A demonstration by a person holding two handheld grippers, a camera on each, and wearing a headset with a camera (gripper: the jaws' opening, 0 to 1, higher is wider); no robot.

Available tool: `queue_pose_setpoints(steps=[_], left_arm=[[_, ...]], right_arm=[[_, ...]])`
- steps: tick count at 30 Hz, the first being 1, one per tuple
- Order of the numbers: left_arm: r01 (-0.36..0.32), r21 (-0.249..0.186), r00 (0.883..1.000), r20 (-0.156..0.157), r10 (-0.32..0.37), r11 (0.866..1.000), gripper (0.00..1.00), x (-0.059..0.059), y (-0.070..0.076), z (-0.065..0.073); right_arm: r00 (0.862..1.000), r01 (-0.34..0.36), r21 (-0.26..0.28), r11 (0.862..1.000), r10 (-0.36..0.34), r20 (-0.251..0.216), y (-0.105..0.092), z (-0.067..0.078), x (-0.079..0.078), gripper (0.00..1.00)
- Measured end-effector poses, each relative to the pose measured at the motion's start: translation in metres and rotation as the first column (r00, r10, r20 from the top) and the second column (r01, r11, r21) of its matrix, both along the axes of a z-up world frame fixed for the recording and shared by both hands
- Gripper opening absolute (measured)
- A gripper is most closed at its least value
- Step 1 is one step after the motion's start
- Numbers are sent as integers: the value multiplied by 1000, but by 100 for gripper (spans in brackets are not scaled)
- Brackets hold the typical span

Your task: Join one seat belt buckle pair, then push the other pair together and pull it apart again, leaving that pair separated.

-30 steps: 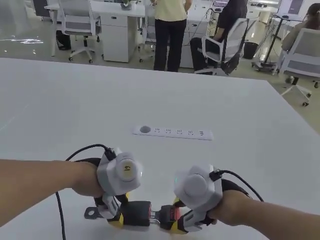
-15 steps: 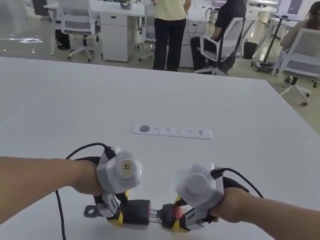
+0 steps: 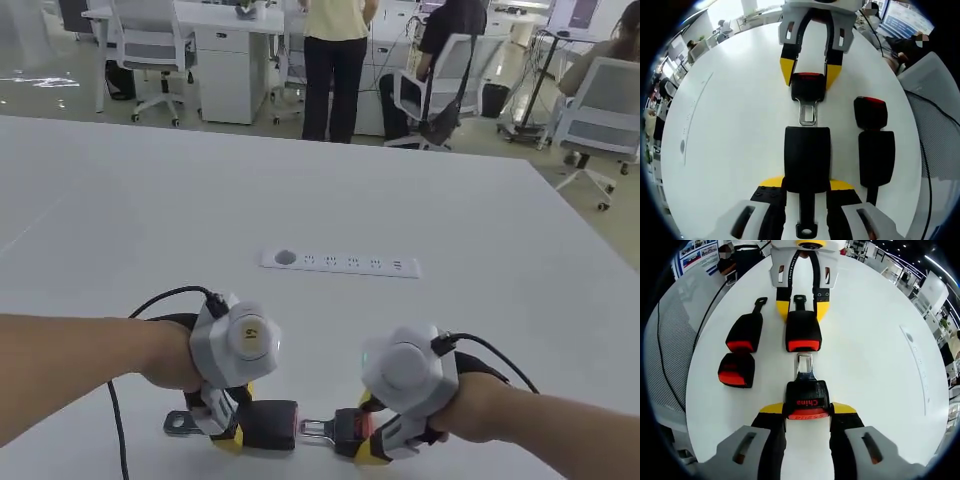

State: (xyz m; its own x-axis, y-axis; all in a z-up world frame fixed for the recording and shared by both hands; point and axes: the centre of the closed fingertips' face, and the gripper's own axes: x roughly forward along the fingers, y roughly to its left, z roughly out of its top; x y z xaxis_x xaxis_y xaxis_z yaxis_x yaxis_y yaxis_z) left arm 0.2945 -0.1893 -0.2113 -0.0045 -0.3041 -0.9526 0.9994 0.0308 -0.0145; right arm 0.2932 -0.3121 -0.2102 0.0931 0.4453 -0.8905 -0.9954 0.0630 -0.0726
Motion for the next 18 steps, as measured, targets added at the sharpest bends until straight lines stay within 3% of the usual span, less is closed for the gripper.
queue_pose_setpoints(steps=[18], left_arm=[[0, 1, 1000, -1, 0, 1000, 31, 2, 1, -2]], right_arm=[[1000, 0, -15, 1000, -1, -10, -22, -3, 3, 32]])
